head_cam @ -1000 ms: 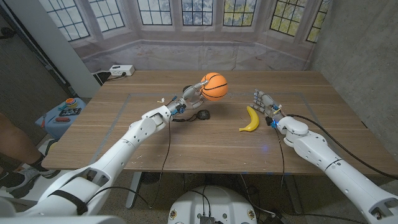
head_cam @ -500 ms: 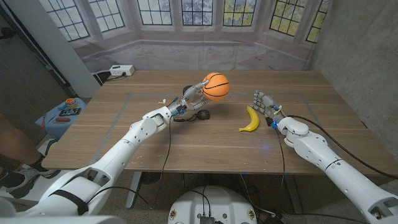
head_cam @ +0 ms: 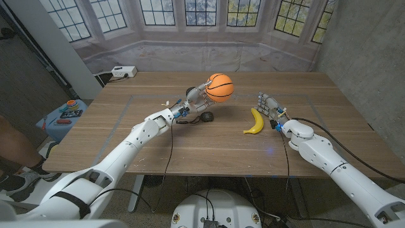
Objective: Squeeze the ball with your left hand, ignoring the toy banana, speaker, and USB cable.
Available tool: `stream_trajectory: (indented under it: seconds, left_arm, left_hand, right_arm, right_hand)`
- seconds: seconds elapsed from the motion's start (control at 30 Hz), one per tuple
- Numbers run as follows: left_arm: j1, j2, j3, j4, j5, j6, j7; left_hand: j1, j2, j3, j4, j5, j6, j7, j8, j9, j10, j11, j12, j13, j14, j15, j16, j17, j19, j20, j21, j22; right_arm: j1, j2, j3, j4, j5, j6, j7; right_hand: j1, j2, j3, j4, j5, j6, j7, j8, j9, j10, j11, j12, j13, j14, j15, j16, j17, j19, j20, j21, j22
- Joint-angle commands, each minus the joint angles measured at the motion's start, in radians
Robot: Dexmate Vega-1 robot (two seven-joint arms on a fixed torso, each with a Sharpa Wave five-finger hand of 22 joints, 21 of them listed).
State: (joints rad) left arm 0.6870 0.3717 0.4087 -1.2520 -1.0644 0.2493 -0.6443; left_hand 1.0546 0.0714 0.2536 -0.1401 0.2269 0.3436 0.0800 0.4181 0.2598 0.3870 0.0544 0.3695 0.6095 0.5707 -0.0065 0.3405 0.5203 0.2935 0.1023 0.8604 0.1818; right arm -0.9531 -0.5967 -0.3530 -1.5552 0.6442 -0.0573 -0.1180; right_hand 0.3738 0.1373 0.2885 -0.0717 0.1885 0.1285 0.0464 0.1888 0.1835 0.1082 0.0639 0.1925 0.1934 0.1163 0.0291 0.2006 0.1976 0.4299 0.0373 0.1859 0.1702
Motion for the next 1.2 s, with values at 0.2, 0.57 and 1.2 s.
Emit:
stream_trajectory:
  seconds: [0.2, 0.57, 1.2]
  left_arm:
    - [-0.038, -0.021, 0.002, 0.074, -0.010, 0.024, -0.073]
    - [-0.049, -0.033, -0.001, 0.092, -0.011, 0.037, -0.080]
    - [-0.098, -0.057, 0.002, 0.186, 0.002, 0.041, -0.170]
  left_hand:
    - [-0.042, 0.003, 0.044, 0.043, -0.006, -0.070, 0.001, -0.048, -0.009, -0.071, 0.039, -0.033, 0.005, -0.059, 0.038, -0.036, -0.021, -0.044, 0.020, -0.025, 0.002]
    - [-0.054, 0.006, 0.047, 0.040, -0.007, -0.078, -0.005, -0.060, -0.013, -0.088, 0.049, -0.043, 0.005, -0.076, 0.044, -0.047, -0.030, -0.053, 0.019, -0.033, 0.002]
    - [-0.144, -0.011, 0.027, 0.050, -0.015, -0.154, 0.028, -0.118, -0.020, -0.166, 0.075, -0.086, 0.000, -0.144, 0.093, -0.086, -0.062, -0.104, 0.046, -0.070, 0.004]
  right_arm:
    - [0.033, 0.004, -0.013, 0.023, -0.005, -0.018, 0.012]
    - [0.052, 0.002, -0.017, 0.040, -0.004, -0.028, 0.027]
    - [0.077, 0.005, -0.026, 0.051, -0.006, -0.054, 0.025]
  right_hand:
    - [-0.007, -0.001, 0.003, -0.009, -0.002, 0.007, 0.001, 0.005, 0.004, -0.003, -0.001, 0.004, 0.002, 0.002, 0.004, 0.004, 0.005, 0.001, 0.008, 0.009, 0.003]
    - [-0.008, -0.001, 0.004, -0.009, -0.002, 0.007, 0.001, 0.005, 0.004, -0.004, -0.001, 0.003, 0.002, 0.003, 0.003, 0.005, 0.005, 0.002, 0.008, 0.009, 0.003]
    - [-0.010, 0.000, 0.005, -0.011, -0.002, 0.006, 0.000, 0.005, 0.004, -0.004, -0.003, 0.004, 0.002, 0.004, 0.010, 0.006, 0.006, 0.003, 0.014, 0.009, 0.003]
